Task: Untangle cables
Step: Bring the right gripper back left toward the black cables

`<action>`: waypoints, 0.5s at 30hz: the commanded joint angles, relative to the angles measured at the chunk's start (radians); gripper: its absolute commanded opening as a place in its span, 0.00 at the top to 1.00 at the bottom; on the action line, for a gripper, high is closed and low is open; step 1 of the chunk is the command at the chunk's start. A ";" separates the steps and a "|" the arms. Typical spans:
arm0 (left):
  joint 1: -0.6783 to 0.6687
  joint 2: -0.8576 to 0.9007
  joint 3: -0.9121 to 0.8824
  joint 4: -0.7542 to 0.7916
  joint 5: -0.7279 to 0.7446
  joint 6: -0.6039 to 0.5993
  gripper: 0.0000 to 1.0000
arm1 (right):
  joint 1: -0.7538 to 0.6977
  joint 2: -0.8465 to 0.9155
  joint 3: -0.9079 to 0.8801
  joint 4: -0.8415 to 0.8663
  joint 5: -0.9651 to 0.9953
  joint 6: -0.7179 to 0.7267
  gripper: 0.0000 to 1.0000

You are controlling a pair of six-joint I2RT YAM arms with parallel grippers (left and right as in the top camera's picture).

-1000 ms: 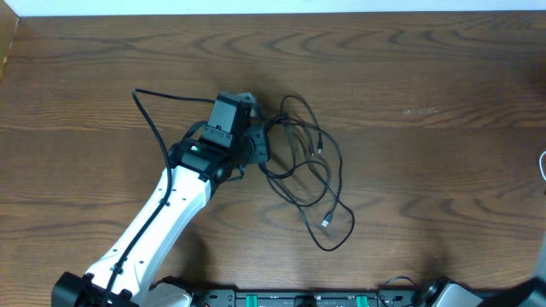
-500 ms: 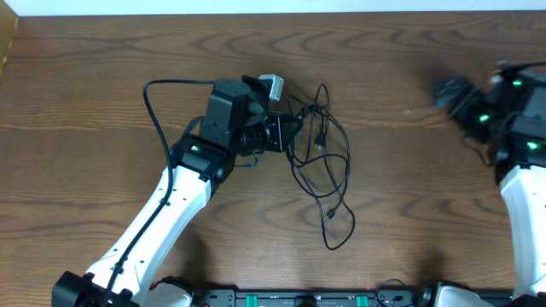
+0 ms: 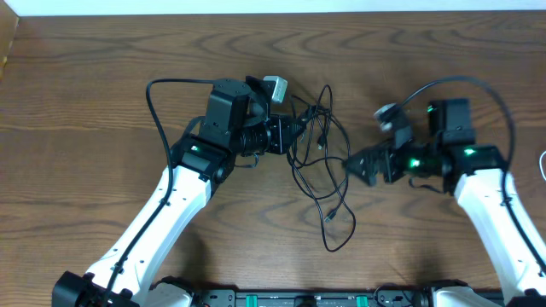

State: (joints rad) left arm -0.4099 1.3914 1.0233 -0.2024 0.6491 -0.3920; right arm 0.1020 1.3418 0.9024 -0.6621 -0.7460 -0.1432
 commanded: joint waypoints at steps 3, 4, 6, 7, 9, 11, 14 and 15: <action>-0.002 -0.003 0.010 0.006 0.017 0.003 0.92 | 0.053 0.021 -0.150 0.172 -0.028 -0.124 0.15; -0.002 -0.003 0.010 0.006 0.018 -0.011 0.92 | 0.054 0.026 -0.179 0.216 -0.023 -0.124 0.18; -0.002 -0.003 0.010 0.006 0.018 -0.014 0.92 | 0.054 0.035 -0.206 0.271 -0.019 -0.124 0.20; -0.002 -0.003 0.010 0.006 0.018 -0.014 0.92 | 0.056 0.045 -0.221 0.303 -0.020 -0.123 0.21; -0.002 -0.003 0.010 0.006 0.019 -0.014 0.92 | 0.058 0.060 -0.238 0.338 -0.027 -0.118 0.21; -0.002 -0.003 0.010 0.006 0.024 -0.031 0.92 | 0.063 0.093 -0.244 0.351 -0.066 -0.116 0.25; -0.002 -0.003 0.010 0.006 0.024 -0.058 0.92 | 0.079 0.135 -0.244 0.372 -0.100 -0.114 0.41; -0.002 -0.003 0.010 0.006 0.024 -0.063 0.93 | 0.089 0.148 -0.244 0.384 -0.099 -0.095 0.42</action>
State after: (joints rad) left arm -0.4099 1.3914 1.0233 -0.2020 0.6529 -0.4229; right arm 0.1585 1.4532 0.6655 -0.2955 -0.7906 -0.2474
